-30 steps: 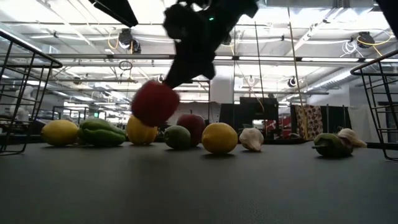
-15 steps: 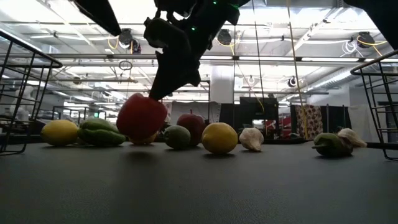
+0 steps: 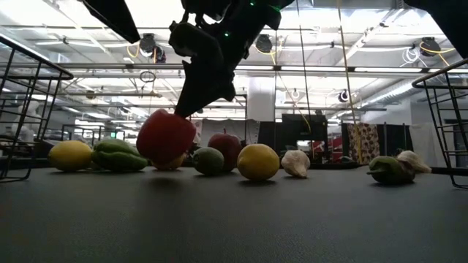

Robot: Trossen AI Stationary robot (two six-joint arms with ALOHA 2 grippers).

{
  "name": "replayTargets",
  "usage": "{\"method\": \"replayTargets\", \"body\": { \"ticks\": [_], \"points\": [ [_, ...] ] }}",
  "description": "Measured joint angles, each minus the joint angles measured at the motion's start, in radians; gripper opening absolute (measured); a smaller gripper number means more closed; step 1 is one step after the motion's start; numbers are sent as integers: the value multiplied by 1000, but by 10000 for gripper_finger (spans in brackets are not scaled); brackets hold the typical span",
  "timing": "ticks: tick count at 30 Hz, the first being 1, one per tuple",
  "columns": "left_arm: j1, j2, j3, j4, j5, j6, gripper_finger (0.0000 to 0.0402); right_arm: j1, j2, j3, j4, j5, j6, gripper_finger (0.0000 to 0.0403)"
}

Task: Sort produce into baskets
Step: Put the red bell pepper into the left gold wire basket

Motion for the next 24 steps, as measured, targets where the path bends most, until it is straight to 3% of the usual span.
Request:
{"method": "replayTargets", "body": {
  "ticks": [8,18,24],
  "points": [
    [0,0,0,0,0,0,287,0,0,0,5,-1,-1,45],
    [0,0,0,0,0,0,287,1,0,0,32,3,-27,147],
    [0,0,0,0,-1,1,287,1,-5,26,-12,2,-67,179]
  ]
}}
